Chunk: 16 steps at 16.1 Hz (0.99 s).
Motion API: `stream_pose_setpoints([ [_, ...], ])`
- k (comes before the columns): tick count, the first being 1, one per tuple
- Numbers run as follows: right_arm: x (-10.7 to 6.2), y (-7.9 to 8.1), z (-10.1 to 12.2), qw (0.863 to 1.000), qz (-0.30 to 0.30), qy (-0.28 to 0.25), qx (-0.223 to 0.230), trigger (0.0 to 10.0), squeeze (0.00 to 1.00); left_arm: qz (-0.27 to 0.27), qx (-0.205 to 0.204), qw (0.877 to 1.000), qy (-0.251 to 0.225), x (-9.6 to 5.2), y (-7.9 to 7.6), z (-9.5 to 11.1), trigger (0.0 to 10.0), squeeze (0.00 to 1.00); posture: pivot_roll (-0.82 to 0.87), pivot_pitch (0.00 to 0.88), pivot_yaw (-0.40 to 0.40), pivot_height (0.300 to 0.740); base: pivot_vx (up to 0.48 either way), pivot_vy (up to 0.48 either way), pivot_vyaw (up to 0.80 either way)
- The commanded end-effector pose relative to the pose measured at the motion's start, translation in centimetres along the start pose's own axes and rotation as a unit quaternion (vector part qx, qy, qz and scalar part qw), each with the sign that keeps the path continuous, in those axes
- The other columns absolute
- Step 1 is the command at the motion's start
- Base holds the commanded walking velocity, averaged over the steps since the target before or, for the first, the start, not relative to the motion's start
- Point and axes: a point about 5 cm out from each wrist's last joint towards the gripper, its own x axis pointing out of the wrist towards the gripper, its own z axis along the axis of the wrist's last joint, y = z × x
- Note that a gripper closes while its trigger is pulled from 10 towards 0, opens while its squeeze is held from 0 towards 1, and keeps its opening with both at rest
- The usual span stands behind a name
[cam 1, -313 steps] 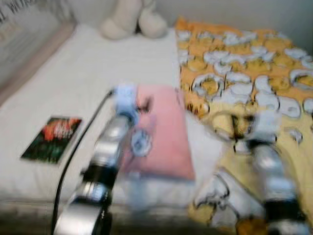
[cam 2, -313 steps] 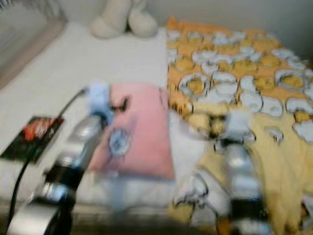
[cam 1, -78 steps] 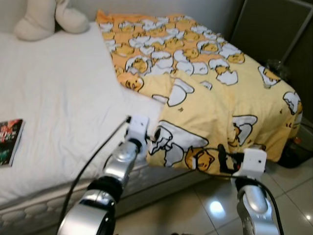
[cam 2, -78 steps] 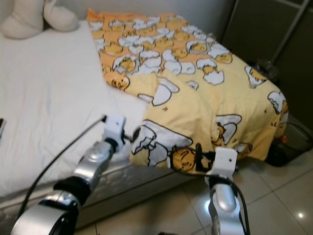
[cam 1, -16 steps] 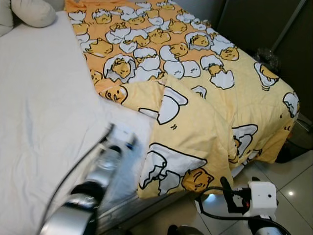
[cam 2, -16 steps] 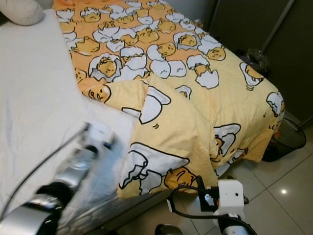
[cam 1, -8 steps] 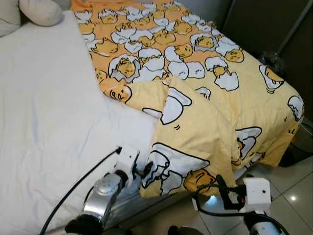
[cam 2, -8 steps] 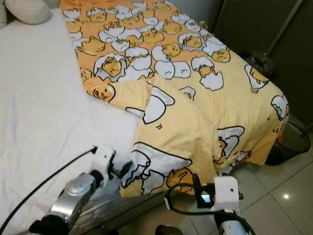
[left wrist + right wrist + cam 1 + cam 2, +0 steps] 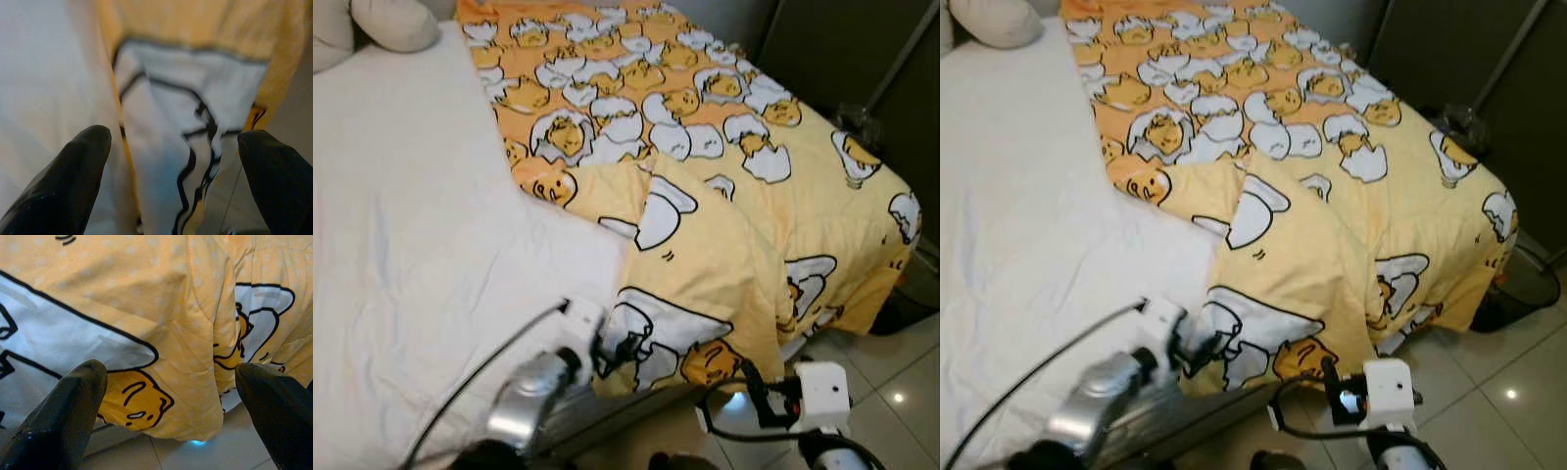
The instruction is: Clean up the room
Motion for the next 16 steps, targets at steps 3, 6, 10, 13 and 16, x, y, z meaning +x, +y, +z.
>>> stream_pose_setpoints([
  [3,-0.1,0.1,-0.3,1.000,0.012,0.004,-0.009,10.0,0.00,0.033,0.036,0.999,0.017,2.1,-1.1,0.4,10.0,0.00,-0.06,0.062,-0.071,0.740,0.000,0.000,0.00],
  [6,-0.4,-0.3,-0.4,1.000,0.007,0.007,-0.012,10.0,0.00,0.086,0.042,0.995,0.010,2.5,-0.3,1.2,10.0,0.00,-0.08,0.064,-0.070,0.740,0.000,0.000,0.00],
  [10,-0.8,-0.5,-0.8,1.000,0.000,0.015,-0.013,10.0,0.00,0.065,0.031,0.996,0.052,2.6,-0.8,-0.6,10.0,0.00,-0.09,0.066,-0.063,0.740,0.000,0.000,0.00],
  [13,-1.0,-0.3,-1.0,1.000,0.003,0.020,-0.013,10.0,0.00,0.029,0.013,0.996,0.083,2.8,-2.5,-2.2,10.0,0.00,-0.09,0.082,-0.071,0.740,0.000,0.000,0.00],
  [16,-1.2,-0.5,-1.0,1.000,0.007,0.023,-0.019,10.0,0.00,0.011,0.029,0.997,0.074,3.7,-3.7,-1.2,2.9,0.00,-0.10,0.093,-0.085,0.740,0.000,0.000,0.00],
])
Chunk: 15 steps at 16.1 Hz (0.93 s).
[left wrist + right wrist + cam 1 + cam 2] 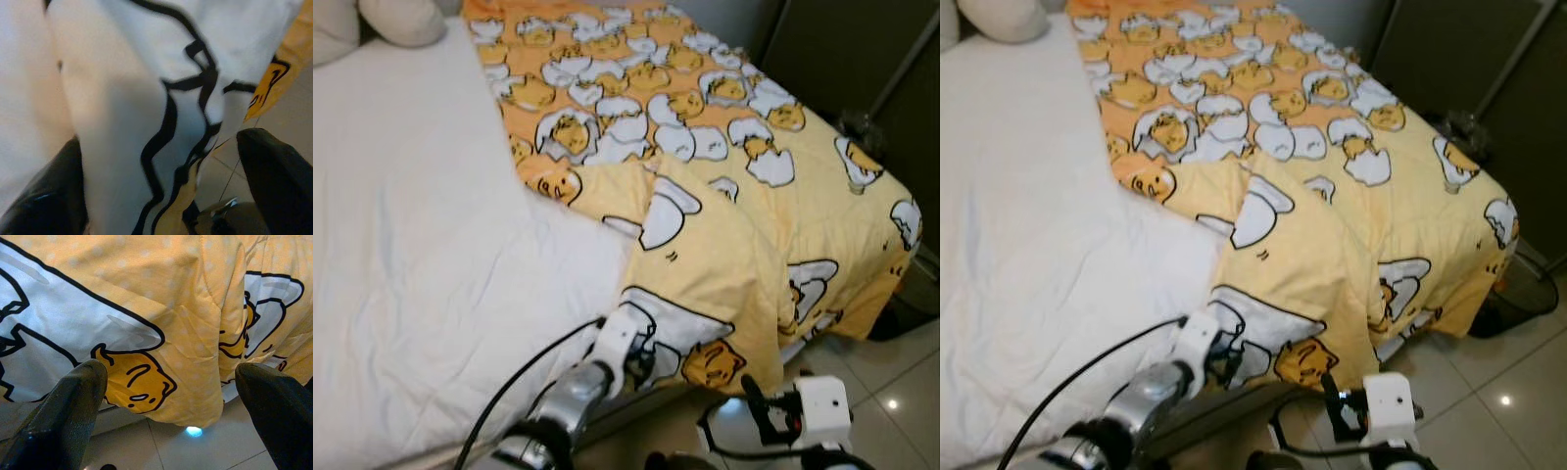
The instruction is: Clean up the room
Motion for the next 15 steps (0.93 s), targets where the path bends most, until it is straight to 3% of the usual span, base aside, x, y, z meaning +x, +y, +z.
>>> stream_pose_setpoints([
  [1,-0.2,-0.4,0.0,1.000,-0.001,0.004,-0.011,10.0,0.00,-0.009,0.023,1.000,-0.006,0.3,-0.7,0.7,0.0,0.00,-0.10,0.098,-0.091,0.740,0.000,0.000,0.00],
  [5,-0.2,-0.8,0.1,1.000,0.001,0.008,-0.019,10.0,0.00,0.016,0.035,0.999,0.001,0.5,-0.1,1.2,0.0,0.00,-0.11,0.098,-0.099,0.740,0.000,0.000,0.00],
  [8,0.0,-0.8,0.3,1.000,0.001,0.005,-0.020,10.0,0.00,-0.003,0.061,0.998,0.013,0.5,-0.7,0.5,0.0,0.00,-0.12,0.095,-0.099,0.740,0.000,0.000,0.00],
  [11,0.3,-1.0,0.6,1.000,-0.006,-0.001,-0.018,10.0,0.00,0.002,0.052,0.999,-0.010,0.5,-0.8,1.0,0.0,0.00,-0.12,0.091,-0.092,0.740,0.000,0.000,0.00],
  [15,0.4,-0.5,0.8,1.000,0.001,-0.010,0.005,10.0,0.00,0.022,0.031,0.999,-0.007,0.4,0.4,1.3,0.0,0.00,-0.11,0.088,-0.081,0.740,0.000,0.000,0.00],
])
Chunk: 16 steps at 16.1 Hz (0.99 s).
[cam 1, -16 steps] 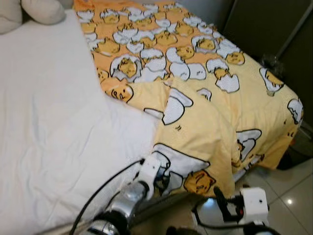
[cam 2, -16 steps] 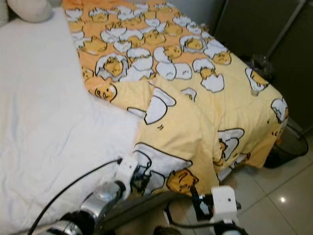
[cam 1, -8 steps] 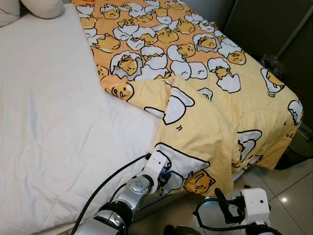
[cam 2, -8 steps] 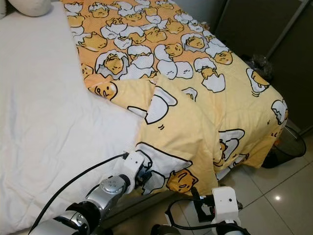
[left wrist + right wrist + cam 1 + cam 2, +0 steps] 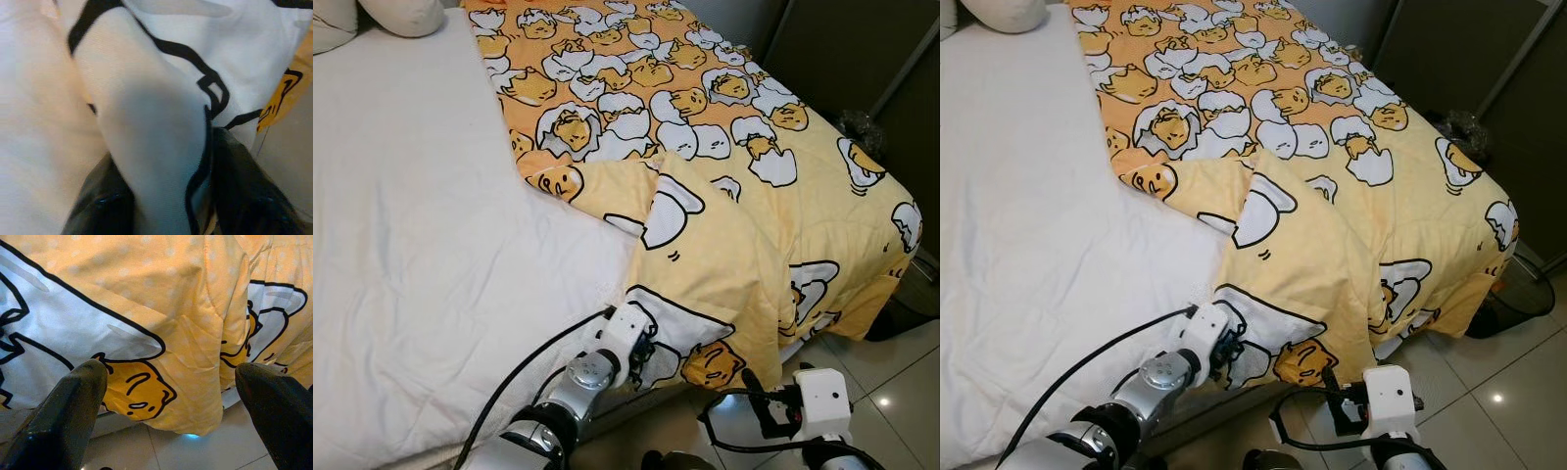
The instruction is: Clean up the room
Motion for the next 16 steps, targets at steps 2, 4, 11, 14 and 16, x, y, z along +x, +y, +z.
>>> stream_pose_setpoints([
  [2,-0.2,0.4,-0.1,0.999,0.028,0.005,0.028,10.0,0.00,-0.004,0.001,1.000,0.002,0.1,0.0,0.2,0.0,0.00,-0.11,0.088,-0.077,0.740,0.000,0.000,0.00],
  [4,-0.1,1.1,-0.4,0.998,0.058,0.017,0.032,10.0,0.00,-0.002,0.001,1.000,0.002,0.1,0.1,0.3,0.0,0.00,-0.10,0.086,-0.074,0.740,0.000,0.000,0.00],
  [11,0.2,1.0,-0.6,0.997,0.053,0.018,0.044,10.0,0.00,-0.016,0.024,1.000,-0.005,0.1,-0.2,0.3,0.0,0.00,-0.11,0.062,-0.053,0.740,0.000,0.000,0.00],
  [14,0.2,0.9,-0.5,0.998,0.046,0.015,0.045,10.0,0.00,-0.025,0.010,1.000,-0.003,0.1,-0.7,0.0,10.0,0.00,-0.12,0.059,-0.050,0.740,0.000,0.000,0.00],
  [16,0.2,1.1,-0.6,0.998,0.051,0.018,0.042,10.0,0.00,-0.023,0.010,1.000,-0.012,0.0,-0.6,0.0,10.0,0.00,-0.11,0.051,-0.049,0.740,0.000,0.000,0.00],
])
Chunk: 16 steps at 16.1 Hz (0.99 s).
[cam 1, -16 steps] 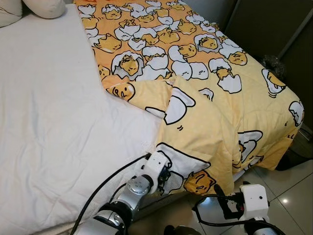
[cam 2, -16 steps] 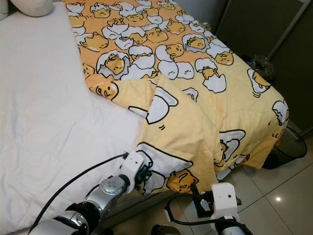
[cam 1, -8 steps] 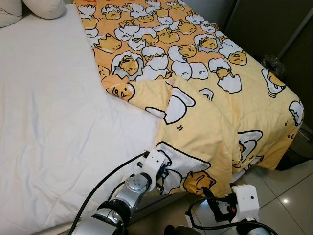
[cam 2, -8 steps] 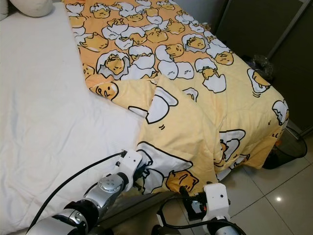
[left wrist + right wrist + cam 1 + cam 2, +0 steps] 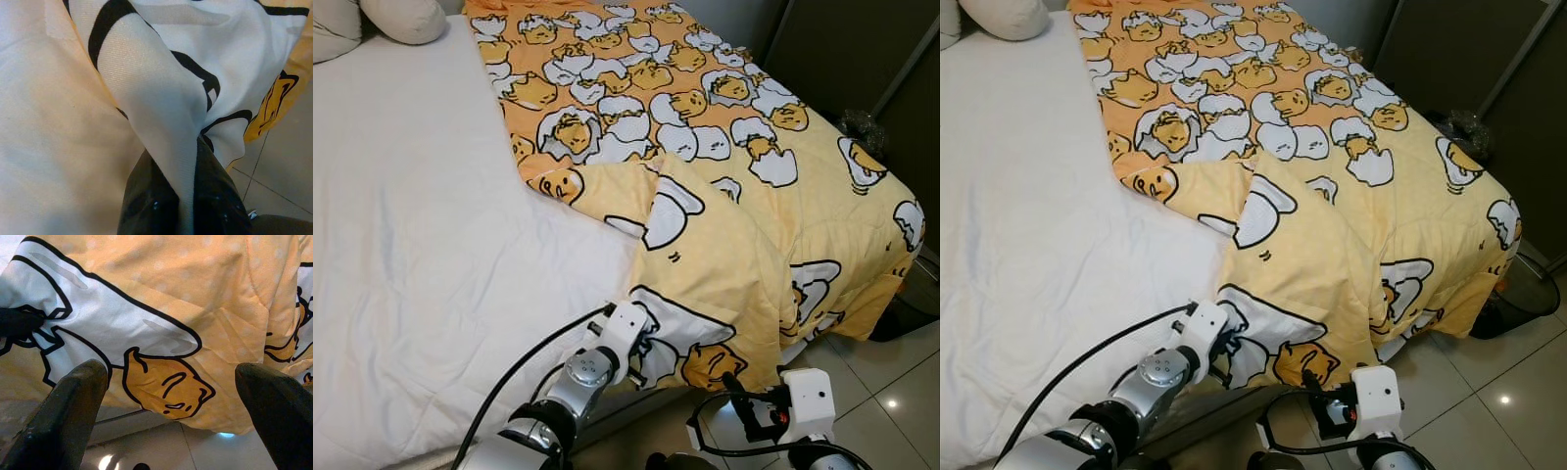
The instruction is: Clean up the room
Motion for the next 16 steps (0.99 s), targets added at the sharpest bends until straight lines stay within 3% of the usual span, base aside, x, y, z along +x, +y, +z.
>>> stream_pose_setpoints([
  [1,-0.1,-0.1,-0.4,1.000,-0.002,0.006,0.003,10.0,0.00,-0.011,-0.014,1.000,-0.008,0.0,-0.6,-0.2,10.0,0.00,-0.11,0.046,-0.048,0.740,0.000,0.000,0.00],
  [4,0.5,-0.3,-0.2,1.000,-0.003,0.003,0.000,10.0,0.00,-0.002,-0.005,0.999,-0.031,-0.3,-0.5,-0.4,10.0,0.00,-0.09,0.046,-0.053,0.740,0.000,0.000,0.00],
  [10,0.6,-0.3,-0.4,1.000,0.003,0.007,-0.002,10.0,0.00,-0.011,-0.026,0.999,-0.030,-0.4,-1.1,-0.9,10.0,0.00,-0.08,0.053,-0.060,0.740,-0.466,0.000,0.00],
  [11,0.6,-0.2,-0.5,1.000,0.005,0.010,-0.001,10.0,0.00,-0.033,-0.030,0.999,-0.029,-0.4,-2.0,-1.1,10.0,0.00,-0.09,0.056,-0.060,0.740,-0.476,0.000,0.00],
  [14,0.4,-0.2,-0.8,1.000,0.010,0.017,-0.004,10.0,0.00,-0.148,-0.022,0.989,-0.019,-0.5,-6.5,-1.7,10.0,0.00,-0.09,0.063,-0.064,0.740,0.000,0.000,0.00],
  [15,0.4,-0.2,-0.8,1.000,0.011,0.018,-0.004,10.0,0.00,-0.164,-0.023,0.986,-0.018,-0.6,-7.2,-1.8,10.0,0.00,-0.09,0.063,-0.064,0.740,0.000,0.000,0.00],
  [16,0.4,-0.3,-0.8,1.000,0.013,0.019,-0.006,10.0,0.00,-0.211,-0.021,0.977,-0.014,-0.6,-9.2,-1.7,10.0,0.00,-0.10,0.065,-0.065,0.740,0.000,0.000,0.00],
])
